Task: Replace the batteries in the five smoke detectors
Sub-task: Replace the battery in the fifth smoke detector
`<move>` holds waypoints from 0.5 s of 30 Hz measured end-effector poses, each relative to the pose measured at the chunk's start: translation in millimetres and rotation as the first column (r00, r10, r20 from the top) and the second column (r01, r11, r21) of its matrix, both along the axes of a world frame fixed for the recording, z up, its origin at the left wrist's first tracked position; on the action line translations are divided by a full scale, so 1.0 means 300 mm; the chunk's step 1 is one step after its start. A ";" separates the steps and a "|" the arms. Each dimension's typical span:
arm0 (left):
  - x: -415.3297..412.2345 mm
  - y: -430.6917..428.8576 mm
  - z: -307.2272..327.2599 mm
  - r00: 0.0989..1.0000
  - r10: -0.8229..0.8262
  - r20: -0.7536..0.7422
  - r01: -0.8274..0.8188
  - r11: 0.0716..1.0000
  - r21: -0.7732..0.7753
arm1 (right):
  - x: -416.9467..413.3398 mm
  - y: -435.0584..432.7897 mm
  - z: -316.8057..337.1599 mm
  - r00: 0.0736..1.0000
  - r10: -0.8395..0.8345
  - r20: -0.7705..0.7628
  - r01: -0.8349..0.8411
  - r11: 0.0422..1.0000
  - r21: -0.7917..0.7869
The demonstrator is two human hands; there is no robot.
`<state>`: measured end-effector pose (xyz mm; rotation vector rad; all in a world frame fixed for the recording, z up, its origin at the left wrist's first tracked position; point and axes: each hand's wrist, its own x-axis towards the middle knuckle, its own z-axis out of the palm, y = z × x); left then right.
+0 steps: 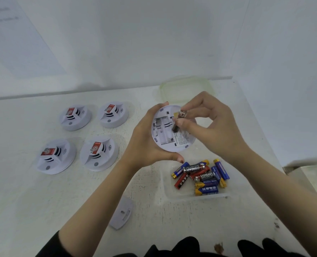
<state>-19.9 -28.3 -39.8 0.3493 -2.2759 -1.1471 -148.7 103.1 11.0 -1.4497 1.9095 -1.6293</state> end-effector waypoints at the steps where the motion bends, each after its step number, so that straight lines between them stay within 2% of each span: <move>1: -0.001 0.001 0.000 1.000 -0.003 -0.001 0.003 1.000 0.007 | 0.009 -0.006 -0.008 0.997 -0.010 -0.076 0.010 1.000 -0.003; 4: -0.006 0.010 0.002 1.000 -0.010 -0.012 0.010 1.000 0.013 | 0.014 -0.023 -0.028 0.943 -0.050 -0.329 0.044 0.999 -0.026; 6: -0.010 0.017 0.002 1.000 -0.015 -0.018 0.015 1.000 -0.001 | 0.006 -0.029 -0.037 0.900 -0.052 -0.432 0.043 0.999 -0.031; 15: -0.024 0.034 -0.002 0.999 -0.029 -0.038 0.029 1.000 0.004 | -0.007 -0.038 -0.045 0.881 -0.018 -0.474 0.047 0.998 0.048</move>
